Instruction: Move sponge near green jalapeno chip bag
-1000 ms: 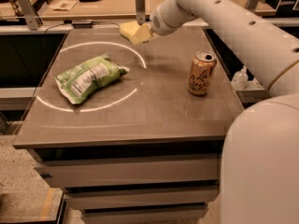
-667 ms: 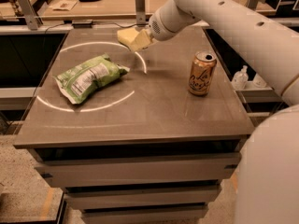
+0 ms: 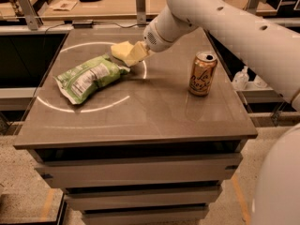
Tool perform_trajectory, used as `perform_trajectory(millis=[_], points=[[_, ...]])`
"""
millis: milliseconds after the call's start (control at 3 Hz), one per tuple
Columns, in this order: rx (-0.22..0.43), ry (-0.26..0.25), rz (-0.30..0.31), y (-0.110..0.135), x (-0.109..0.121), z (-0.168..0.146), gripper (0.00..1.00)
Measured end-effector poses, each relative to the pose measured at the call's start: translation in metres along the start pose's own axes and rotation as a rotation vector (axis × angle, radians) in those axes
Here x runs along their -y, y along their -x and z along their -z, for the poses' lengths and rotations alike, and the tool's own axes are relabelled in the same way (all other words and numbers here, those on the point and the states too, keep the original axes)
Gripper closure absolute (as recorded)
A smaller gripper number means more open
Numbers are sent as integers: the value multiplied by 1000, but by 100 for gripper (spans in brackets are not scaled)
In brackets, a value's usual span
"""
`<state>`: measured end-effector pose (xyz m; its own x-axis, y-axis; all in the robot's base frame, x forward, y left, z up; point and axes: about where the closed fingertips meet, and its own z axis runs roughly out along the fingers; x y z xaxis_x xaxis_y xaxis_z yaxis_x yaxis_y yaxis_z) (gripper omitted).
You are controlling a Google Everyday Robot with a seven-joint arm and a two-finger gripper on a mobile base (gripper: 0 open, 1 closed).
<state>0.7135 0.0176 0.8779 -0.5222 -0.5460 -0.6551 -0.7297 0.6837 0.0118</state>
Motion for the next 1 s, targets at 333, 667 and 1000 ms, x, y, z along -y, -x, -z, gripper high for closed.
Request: perform_trajectory(millis=[333,667,1000], points=[[-37,64,-12,-10,-14,-8,100],[-66,163,-47,-21,-20,-15,82],[-71,178,-51,-21,-23,-17,57]])
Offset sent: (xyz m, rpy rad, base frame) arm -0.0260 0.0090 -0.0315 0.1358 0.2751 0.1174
